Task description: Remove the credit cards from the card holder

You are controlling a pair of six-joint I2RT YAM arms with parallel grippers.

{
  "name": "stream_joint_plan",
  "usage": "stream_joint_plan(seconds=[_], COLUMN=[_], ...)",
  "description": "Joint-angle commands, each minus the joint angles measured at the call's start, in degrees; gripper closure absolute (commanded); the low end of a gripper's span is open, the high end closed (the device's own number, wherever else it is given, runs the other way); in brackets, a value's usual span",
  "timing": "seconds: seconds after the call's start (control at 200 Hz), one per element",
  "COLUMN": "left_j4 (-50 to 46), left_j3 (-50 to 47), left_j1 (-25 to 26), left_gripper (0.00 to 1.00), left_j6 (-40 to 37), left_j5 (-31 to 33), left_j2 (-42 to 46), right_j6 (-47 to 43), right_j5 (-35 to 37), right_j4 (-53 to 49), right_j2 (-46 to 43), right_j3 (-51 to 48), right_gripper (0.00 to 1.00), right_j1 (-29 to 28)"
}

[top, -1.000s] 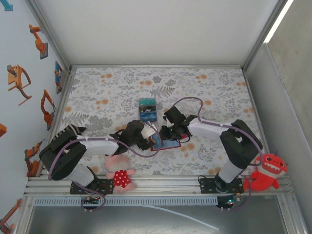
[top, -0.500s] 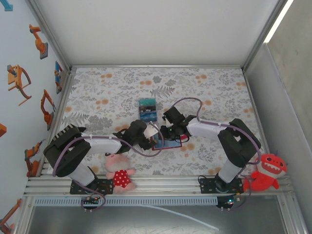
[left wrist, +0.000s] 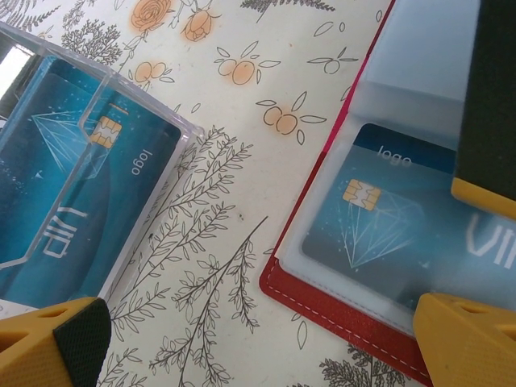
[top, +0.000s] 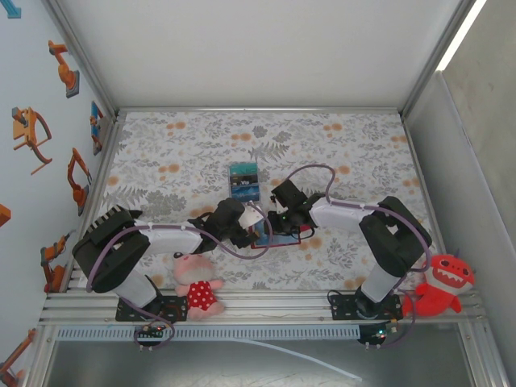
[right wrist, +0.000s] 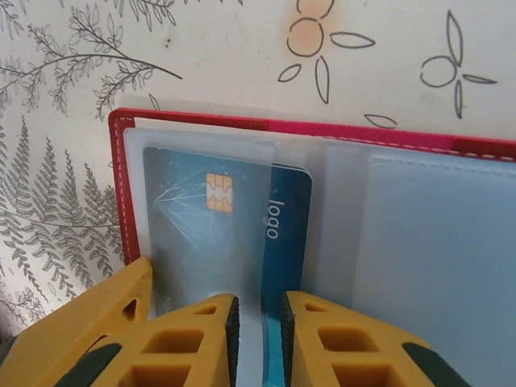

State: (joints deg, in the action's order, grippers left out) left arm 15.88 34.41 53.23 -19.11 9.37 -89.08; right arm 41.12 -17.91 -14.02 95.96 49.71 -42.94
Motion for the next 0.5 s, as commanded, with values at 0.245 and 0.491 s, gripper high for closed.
stream_joint_plan(seconds=[0.245,0.491], left_j4=[-4.28,-4.89], left_j3=[1.48,1.86], left_j1=[0.64,1.0], left_gripper=[0.03,0.03], left_j6=[-0.74,-0.57], left_j5=[0.36,0.7], left_j2=[-1.09,-1.09], right_j6=[1.55,1.85], right_j5=[1.99,2.0], right_j4=[-0.48,-0.04], right_j2=[-3.39,-3.85], right_j3=[-2.25,-3.14], right_gripper=[0.78,0.78], right_j1=[-0.38,-0.39])
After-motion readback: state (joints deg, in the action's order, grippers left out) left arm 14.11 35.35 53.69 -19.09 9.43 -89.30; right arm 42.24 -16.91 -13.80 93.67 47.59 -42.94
